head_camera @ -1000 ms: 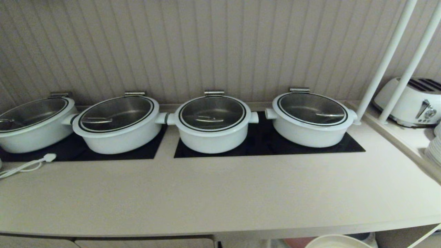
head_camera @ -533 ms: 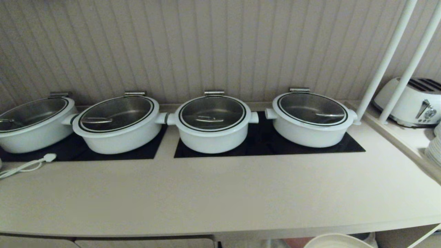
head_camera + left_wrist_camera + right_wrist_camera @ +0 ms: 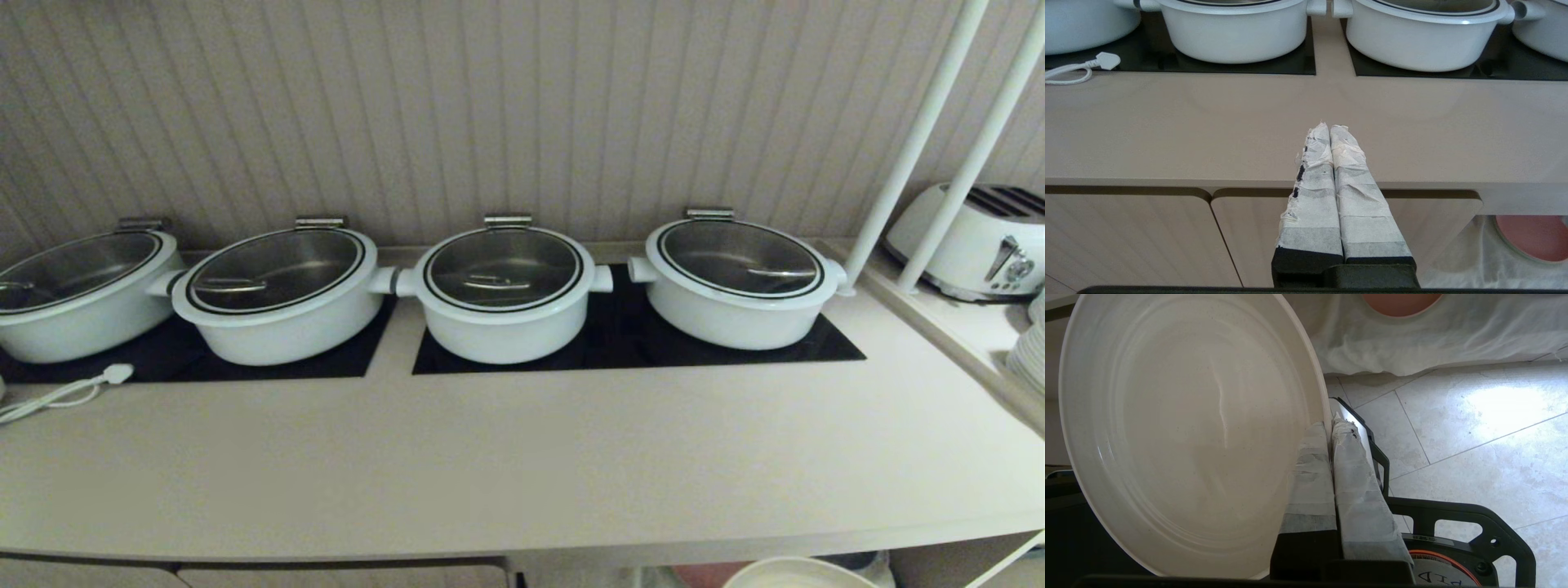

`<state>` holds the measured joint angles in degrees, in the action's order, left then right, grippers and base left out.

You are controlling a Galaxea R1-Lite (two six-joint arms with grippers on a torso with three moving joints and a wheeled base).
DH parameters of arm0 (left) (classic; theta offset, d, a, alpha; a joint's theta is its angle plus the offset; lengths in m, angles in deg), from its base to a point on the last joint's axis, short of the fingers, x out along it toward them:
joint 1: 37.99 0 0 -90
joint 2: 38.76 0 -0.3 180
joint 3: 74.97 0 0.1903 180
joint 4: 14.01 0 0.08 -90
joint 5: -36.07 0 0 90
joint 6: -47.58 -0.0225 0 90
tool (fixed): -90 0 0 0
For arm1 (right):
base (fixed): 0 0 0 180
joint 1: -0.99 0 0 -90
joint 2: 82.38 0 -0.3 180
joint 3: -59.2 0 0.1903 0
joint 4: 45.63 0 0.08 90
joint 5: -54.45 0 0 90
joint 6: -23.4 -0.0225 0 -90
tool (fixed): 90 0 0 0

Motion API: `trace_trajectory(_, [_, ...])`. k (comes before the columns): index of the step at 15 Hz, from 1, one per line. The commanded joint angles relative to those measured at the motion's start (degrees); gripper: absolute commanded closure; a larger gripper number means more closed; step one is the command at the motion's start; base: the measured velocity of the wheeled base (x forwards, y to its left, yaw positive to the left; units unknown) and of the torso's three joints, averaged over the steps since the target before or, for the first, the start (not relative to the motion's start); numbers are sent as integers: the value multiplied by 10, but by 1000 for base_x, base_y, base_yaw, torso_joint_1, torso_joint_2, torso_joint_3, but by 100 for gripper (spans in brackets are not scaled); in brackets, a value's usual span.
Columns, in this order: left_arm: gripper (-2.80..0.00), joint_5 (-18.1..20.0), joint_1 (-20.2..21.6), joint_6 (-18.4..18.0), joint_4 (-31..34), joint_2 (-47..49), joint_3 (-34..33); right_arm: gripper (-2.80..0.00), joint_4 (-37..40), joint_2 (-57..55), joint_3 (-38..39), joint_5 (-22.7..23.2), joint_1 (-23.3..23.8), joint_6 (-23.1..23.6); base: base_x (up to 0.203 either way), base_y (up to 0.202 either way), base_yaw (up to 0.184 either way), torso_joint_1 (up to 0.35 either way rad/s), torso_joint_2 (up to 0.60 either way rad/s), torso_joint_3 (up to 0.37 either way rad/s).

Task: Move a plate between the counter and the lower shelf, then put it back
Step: Put the plate

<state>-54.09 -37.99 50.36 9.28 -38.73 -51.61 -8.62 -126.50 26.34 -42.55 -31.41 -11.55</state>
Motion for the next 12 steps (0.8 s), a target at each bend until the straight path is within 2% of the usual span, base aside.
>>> trace_trajectory(1, [0,0,0,0,0,0,0,0,1,-3,0,0,0,-2,0,0,0,0,0,0])
trace_trajectory(6, [0,0,0,0,0,0,0,0,1,-4,0,0,-1,-2,1,-23,1,2,0,0])
trace_trajectory(12, [0,0,0,0,0,0,0,0,1,-4,0,0,-1,-2,0,-192,0,4,1,2])
